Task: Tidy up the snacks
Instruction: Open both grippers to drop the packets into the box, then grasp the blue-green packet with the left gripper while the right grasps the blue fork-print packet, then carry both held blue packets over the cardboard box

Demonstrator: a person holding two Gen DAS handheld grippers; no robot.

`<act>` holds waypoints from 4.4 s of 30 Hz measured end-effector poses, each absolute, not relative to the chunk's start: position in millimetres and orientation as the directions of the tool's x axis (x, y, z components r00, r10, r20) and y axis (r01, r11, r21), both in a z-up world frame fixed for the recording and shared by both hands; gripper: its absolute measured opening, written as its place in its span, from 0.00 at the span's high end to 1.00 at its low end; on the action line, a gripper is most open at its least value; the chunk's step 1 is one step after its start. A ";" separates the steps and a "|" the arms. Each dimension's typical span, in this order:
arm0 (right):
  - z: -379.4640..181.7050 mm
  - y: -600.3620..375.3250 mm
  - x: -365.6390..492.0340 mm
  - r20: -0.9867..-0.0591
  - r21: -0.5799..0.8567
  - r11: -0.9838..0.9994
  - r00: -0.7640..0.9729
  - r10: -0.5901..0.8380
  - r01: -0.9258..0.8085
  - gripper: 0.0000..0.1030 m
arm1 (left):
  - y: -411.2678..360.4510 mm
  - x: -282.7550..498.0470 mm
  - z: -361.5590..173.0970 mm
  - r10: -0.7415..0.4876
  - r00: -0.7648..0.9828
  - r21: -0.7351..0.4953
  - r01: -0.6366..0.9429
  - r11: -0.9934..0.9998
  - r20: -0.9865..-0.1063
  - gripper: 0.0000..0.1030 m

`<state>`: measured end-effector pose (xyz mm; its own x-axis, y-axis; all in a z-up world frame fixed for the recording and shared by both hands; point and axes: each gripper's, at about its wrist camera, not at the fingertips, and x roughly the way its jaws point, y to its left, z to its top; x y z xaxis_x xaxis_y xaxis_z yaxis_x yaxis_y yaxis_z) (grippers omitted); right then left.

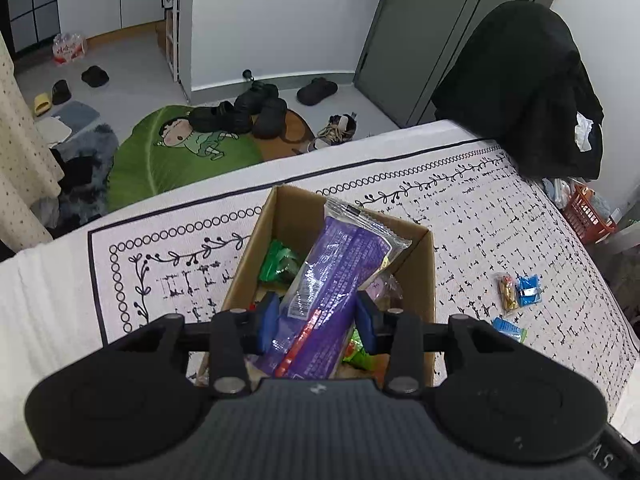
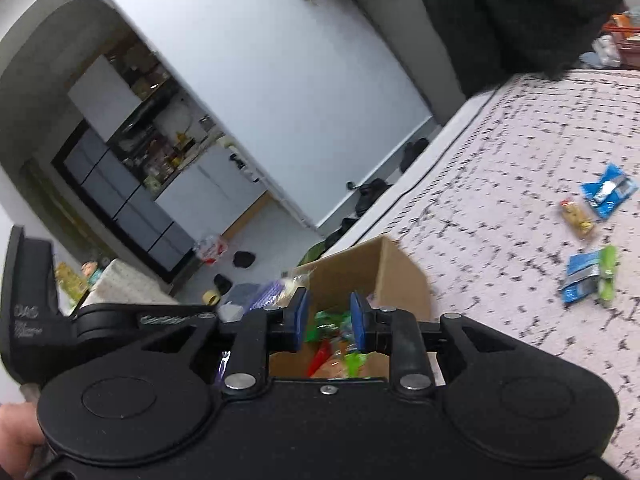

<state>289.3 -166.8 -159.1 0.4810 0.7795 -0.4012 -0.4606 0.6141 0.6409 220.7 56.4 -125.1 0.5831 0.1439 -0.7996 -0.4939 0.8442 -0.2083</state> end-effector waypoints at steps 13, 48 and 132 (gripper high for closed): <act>-173.4 -192.6 307.3 -0.499 0.560 0.737 0.556 0.665 -0.379 0.58 | 56.7 225.5 -125.8 0.115 0.599 -0.238 -0.478 0.846 -0.792 0.46; -207.8 -311.7 355.5 -0.539 0.616 0.782 0.674 0.506 -0.094 0.24 | -67.1 296.6 -143.3 -0.023 0.615 -0.241 -0.274 0.931 -0.788 0.23; -216.8 -260.8 441.1 -0.543 0.666 0.741 0.629 0.557 -0.081 0.76 | -46.4 359.0 -136.5 0.028 0.658 -0.262 -0.337 0.904 -0.752 0.71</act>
<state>441.1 -260.8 -216.8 0.6288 0.5565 -0.5431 -0.0808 0.7414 0.6662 359.0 -46.4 -136.5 0.6585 0.0275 -0.7521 -0.3369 0.9044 -0.2619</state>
